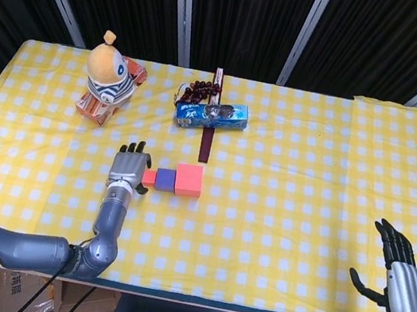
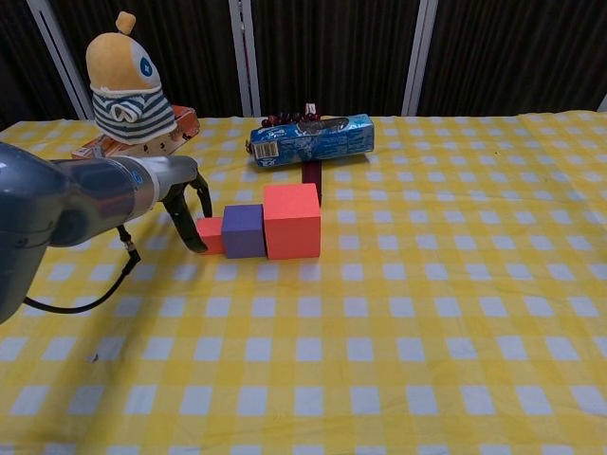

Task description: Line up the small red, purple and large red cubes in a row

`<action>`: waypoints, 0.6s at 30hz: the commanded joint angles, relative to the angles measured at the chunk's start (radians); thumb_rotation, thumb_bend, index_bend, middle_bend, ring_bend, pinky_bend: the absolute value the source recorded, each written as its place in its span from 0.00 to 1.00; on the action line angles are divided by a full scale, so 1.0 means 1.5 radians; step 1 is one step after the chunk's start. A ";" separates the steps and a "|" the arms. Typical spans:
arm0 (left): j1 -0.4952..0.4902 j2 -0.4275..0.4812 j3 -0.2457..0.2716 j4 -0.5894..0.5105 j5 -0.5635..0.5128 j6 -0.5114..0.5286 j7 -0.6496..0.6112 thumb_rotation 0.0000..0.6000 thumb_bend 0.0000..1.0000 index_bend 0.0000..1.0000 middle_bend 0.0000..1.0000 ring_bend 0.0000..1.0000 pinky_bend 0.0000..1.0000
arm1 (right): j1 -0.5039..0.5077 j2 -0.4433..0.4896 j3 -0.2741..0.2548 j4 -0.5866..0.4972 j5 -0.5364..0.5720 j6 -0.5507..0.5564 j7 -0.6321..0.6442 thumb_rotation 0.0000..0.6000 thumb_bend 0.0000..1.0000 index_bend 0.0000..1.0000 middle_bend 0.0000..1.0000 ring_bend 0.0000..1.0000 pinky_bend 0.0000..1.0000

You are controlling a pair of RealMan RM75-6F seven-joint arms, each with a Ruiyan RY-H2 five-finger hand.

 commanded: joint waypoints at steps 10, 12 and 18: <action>0.083 0.200 0.109 -0.194 0.126 -0.074 -0.028 1.00 0.67 0.29 0.00 0.00 0.08 | 0.000 -0.002 0.000 0.000 -0.004 0.004 -0.005 1.00 0.36 0.00 0.00 0.00 0.00; 0.088 0.227 0.136 -0.206 0.158 -0.096 -0.027 1.00 0.70 0.27 0.00 0.00 0.08 | -0.001 -0.003 0.000 0.000 -0.004 0.005 -0.005 1.00 0.36 0.00 0.00 0.00 0.00; 0.092 0.248 0.185 -0.203 0.226 -0.115 -0.028 1.00 0.71 0.24 0.00 0.00 0.08 | 0.000 -0.004 0.000 0.000 -0.005 0.005 -0.007 1.00 0.36 0.00 0.00 0.00 0.00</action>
